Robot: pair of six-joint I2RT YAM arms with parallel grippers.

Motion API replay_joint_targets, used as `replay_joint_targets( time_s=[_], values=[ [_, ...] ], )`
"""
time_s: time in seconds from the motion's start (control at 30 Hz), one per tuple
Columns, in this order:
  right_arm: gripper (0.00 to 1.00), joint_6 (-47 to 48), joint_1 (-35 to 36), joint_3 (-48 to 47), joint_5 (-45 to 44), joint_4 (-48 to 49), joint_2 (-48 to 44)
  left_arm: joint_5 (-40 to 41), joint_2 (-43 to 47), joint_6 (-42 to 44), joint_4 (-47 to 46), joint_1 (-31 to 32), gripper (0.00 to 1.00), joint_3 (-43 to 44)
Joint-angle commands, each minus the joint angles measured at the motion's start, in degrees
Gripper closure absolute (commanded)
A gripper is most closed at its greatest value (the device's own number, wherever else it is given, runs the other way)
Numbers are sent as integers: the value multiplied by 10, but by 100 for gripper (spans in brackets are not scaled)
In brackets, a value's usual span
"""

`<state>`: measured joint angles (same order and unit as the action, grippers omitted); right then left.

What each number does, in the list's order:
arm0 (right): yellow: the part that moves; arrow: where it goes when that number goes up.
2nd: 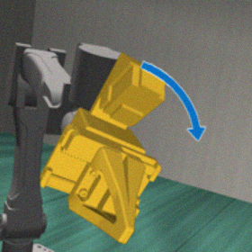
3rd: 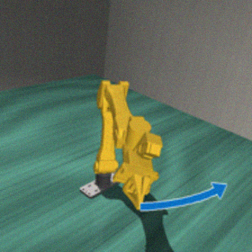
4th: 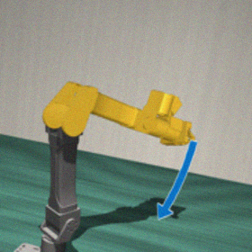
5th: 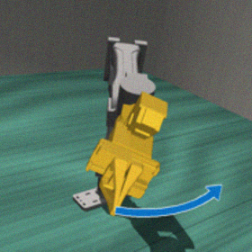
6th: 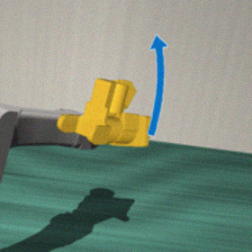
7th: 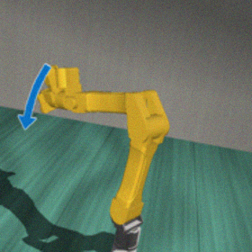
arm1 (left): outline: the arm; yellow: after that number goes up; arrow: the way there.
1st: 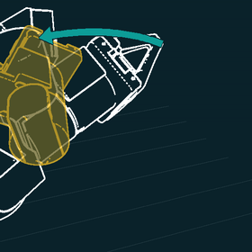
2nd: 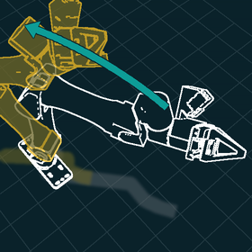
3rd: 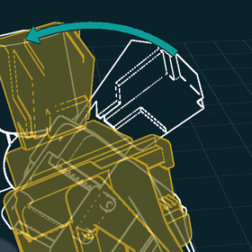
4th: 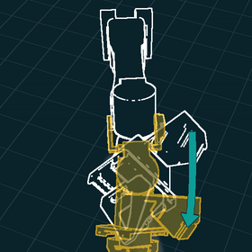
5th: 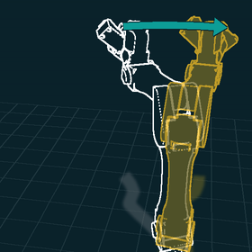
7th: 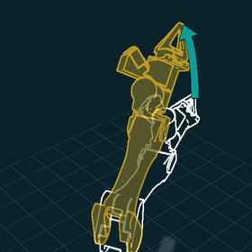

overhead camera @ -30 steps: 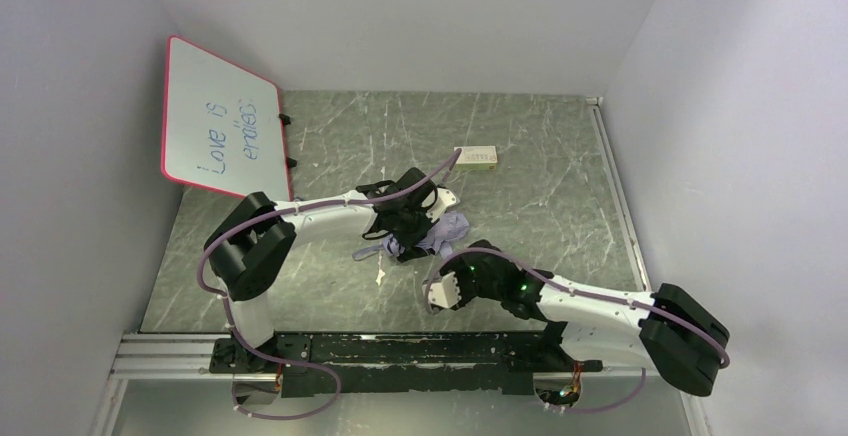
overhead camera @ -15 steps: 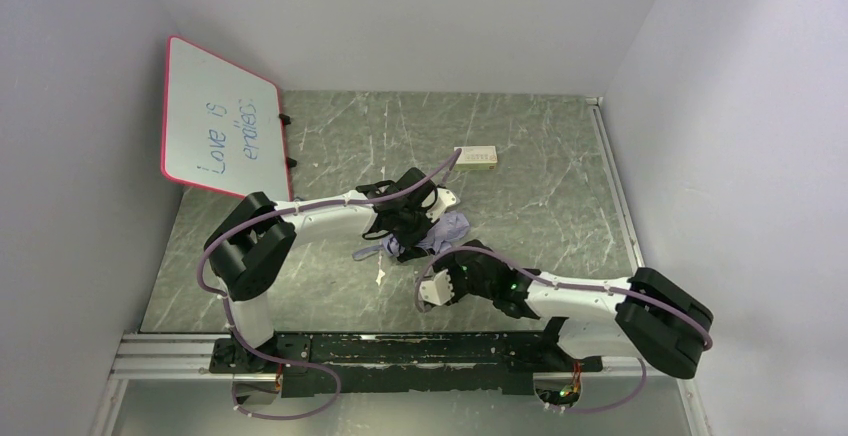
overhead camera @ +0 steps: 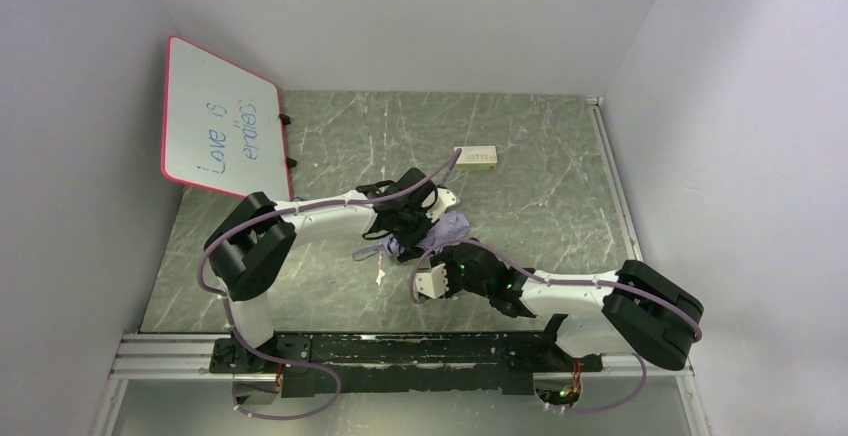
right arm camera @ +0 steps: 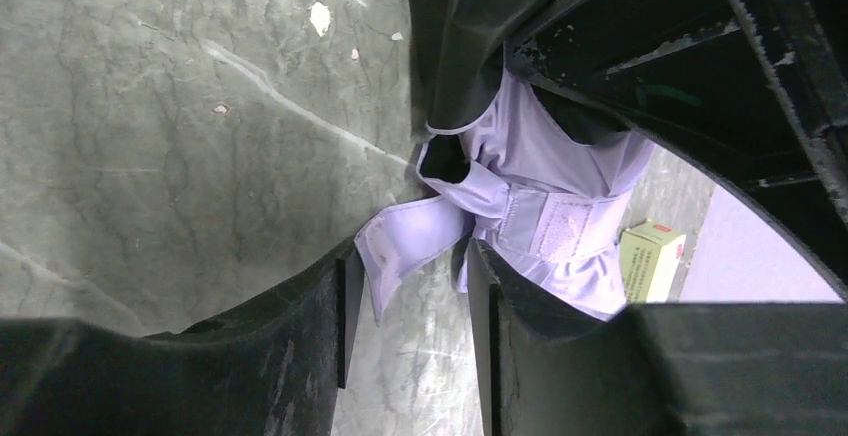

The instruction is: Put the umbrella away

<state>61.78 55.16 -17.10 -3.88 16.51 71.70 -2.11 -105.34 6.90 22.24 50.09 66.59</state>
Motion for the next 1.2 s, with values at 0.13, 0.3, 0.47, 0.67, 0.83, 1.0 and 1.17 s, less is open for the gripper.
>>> replay_joint_targets(
  time_s=[0.13, 0.3, 0.47, 0.67, 0.83, 1.0, 1.17],
  values=[
    [73, -9, -15, -14, -2, 10, 13, 82, -70, 18, 94, -10, 95, -51],
    [83, -17, -30, -15, 15, -3, -1, 83, -72, 19, 95, -10, 95, -51],
    [95, -36, -37, -22, 47, -26, -4, 82, -72, 19, 95, -10, 95, -51],
    [96, -45, -39, -40, 81, -68, 7, 83, -72, 19, 95, -9, 95, -51],
    [92, -40, -40, -41, 69, -59, 20, 84, -72, 19, 95, -9, 95, -52],
    [95, -41, -40, -44, 60, -51, 27, 85, -72, 19, 95, -9, 95, -52],
    [100, -56, -42, -49, 67, -67, 10, 87, -73, 19, 96, -9, 95, -52]
  ],
)
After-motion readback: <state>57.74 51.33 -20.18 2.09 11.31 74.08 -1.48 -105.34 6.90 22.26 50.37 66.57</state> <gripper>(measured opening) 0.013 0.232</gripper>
